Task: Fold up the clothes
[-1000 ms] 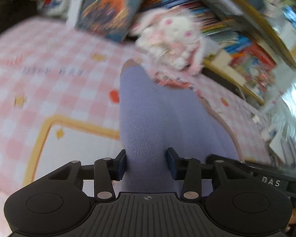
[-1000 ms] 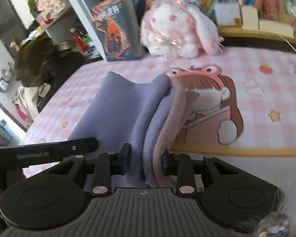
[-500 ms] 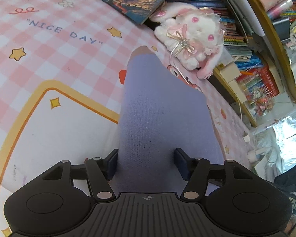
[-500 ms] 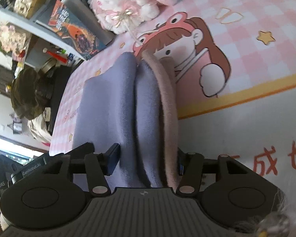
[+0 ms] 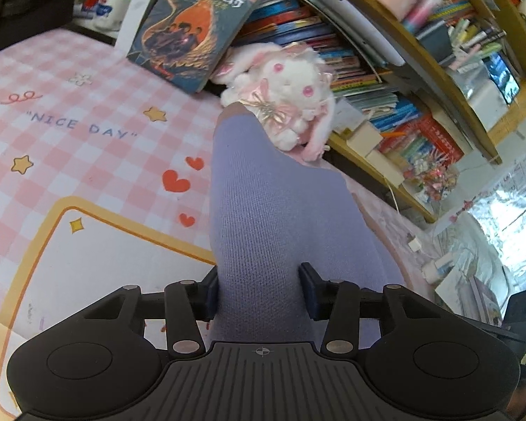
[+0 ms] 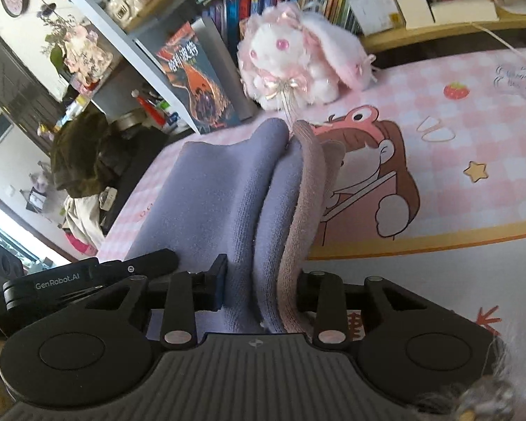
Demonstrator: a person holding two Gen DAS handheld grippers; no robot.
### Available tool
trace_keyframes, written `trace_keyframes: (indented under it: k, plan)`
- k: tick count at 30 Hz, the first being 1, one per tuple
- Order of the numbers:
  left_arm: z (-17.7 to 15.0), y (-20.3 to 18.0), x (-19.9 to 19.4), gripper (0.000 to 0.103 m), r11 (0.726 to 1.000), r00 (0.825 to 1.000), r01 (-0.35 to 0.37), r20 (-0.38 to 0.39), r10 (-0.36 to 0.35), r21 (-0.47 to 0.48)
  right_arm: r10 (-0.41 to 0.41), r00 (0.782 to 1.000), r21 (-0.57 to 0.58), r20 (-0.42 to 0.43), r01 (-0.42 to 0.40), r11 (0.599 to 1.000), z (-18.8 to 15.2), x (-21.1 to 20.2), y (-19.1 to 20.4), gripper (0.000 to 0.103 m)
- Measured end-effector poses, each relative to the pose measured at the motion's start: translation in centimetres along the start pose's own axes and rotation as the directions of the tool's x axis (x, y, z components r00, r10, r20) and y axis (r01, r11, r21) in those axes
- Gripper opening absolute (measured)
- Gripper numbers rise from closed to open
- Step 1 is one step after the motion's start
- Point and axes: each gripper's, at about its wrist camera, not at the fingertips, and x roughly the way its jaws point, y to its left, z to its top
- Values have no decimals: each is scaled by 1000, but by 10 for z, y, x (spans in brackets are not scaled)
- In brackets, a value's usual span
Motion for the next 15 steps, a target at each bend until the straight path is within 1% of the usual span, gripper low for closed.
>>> trace_keyframes:
  k: [7,15]
  plan:
    - [-7,-7,2,44,1000,1000,2,-11,-2,7,-7,1000,24,3,7,1000,-4,-8,-9,31]
    - [-12,-18,7,44,1000,1000,21,-18,-21,13,-16,1000,33,18,16,999,-5,-20,-18,31]
